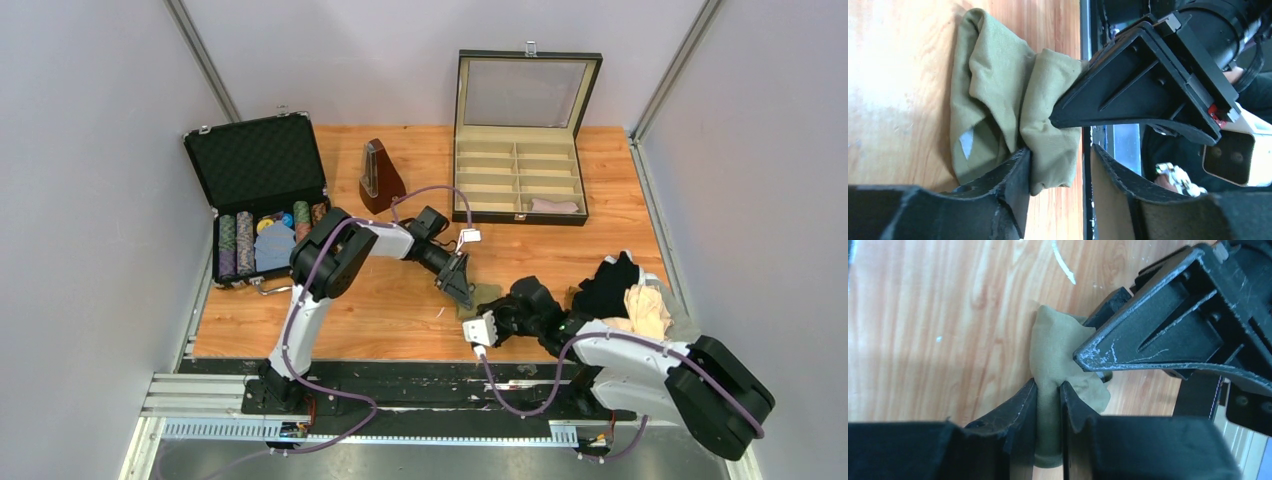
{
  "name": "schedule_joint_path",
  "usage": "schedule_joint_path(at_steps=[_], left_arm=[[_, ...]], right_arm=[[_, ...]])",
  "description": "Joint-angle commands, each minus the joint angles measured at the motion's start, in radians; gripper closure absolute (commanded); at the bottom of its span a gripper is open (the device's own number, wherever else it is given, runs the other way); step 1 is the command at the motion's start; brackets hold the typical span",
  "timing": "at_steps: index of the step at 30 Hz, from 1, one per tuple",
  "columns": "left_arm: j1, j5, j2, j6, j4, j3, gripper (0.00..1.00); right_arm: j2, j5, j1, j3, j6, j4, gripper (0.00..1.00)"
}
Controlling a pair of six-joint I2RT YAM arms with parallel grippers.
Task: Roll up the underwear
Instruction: Roll the underwear to the center of the board.
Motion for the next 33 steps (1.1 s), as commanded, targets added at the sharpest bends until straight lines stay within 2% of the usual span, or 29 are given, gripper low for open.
schedule_joint_path(at_steps=[1,4,6,9,13,20,25,29,30,33], left_arm=[[0.039,-0.156,-0.102,-0.003,-0.012,-0.035,0.44],[0.095,-0.212,-0.196,-0.023,-0.029,-0.061,0.37],[0.134,-0.254,-0.277,-0.009,-0.043,-0.076,0.36],[0.16,-0.386,-0.427,0.098,-0.069,-0.101,0.36],[0.159,-0.622,-0.621,0.196,0.044,-0.224,0.35],[0.114,-0.812,-0.86,0.441,0.114,-0.394,0.35],[0.051,-0.859,-0.979,0.607,0.177,-0.532,0.35],[-0.039,-0.831,-1.071,0.892,0.215,-0.655,0.35],[-0.062,-0.806,-1.089,1.021,0.224,-0.675,0.35],[-0.087,-0.752,-1.073,1.159,0.261,-0.723,0.33]], right_arm=[[0.052,-0.053,-0.037,0.116,0.111,-0.188,0.85],[0.074,-0.14,-0.061,0.201,0.159,-0.312,0.88],[0.096,-0.171,-0.074,0.234,0.186,-0.36,0.9],[0.129,-0.202,-0.089,0.262,0.21,-0.395,0.91],[0.16,-0.248,-0.123,0.295,0.243,-0.455,0.92],[0.259,-0.353,-0.171,0.387,0.25,-0.58,0.93],[0.406,-0.464,-0.252,0.512,0.291,-0.695,0.93],[0.524,-0.543,-0.316,0.593,0.311,-0.763,0.93],[0.547,-0.551,-0.325,0.608,0.307,-0.773,0.93],[0.602,-0.564,-0.346,0.643,0.296,-0.805,0.92]])
